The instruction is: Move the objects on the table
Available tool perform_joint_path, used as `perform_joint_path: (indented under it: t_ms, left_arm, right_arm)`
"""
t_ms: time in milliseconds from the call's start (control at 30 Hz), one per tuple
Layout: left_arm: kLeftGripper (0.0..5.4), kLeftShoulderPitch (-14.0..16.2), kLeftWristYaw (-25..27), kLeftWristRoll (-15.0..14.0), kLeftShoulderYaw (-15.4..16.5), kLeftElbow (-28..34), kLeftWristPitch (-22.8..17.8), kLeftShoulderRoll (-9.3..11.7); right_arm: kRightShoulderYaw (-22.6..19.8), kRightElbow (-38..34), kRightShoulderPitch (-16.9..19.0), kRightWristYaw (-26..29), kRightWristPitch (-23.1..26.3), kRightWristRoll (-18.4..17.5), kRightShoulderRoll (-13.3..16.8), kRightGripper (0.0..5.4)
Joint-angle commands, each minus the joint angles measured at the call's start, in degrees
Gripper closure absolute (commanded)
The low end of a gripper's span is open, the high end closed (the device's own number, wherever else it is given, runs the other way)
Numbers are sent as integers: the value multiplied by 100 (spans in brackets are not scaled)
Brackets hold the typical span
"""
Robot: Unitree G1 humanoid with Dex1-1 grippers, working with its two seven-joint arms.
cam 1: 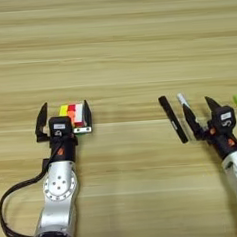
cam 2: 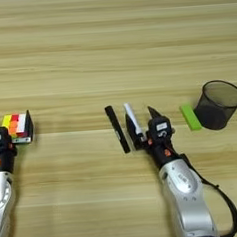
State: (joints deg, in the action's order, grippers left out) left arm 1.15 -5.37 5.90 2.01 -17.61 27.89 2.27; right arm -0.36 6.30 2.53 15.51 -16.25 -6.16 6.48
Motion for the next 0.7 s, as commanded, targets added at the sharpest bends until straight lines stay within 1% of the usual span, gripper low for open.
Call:
perform_joint_path:
  t_ms: [33,67,267,400,533,700]
  left_arm:
    - [0,-72,27,-22,5,-68,-2,32]
    - [0,-78,25,-21,3,-78,1,33]
    - [0,-94,31,-16,-9,-111,18,40]
    - [0,-121,44,-3,-27,-158,20,46]
    - [0,-159,75,-23,-39,-225,29,55]
    - [0,-201,99,-13,-48,-344,-72,58]
  right_arm:
    - [-146,235,-285,52,-234,-148,16,130]
    - [-174,287,-343,50,-269,-168,23,125]
    - [-336,658,-658,21,-406,-226,46,42]
    - [-422,895,-836,23,-422,-256,82,2]
    - [-453,1025,-924,27,-463,-254,69,2]
    - [-482,1063,-964,13,-502,-260,66,2]
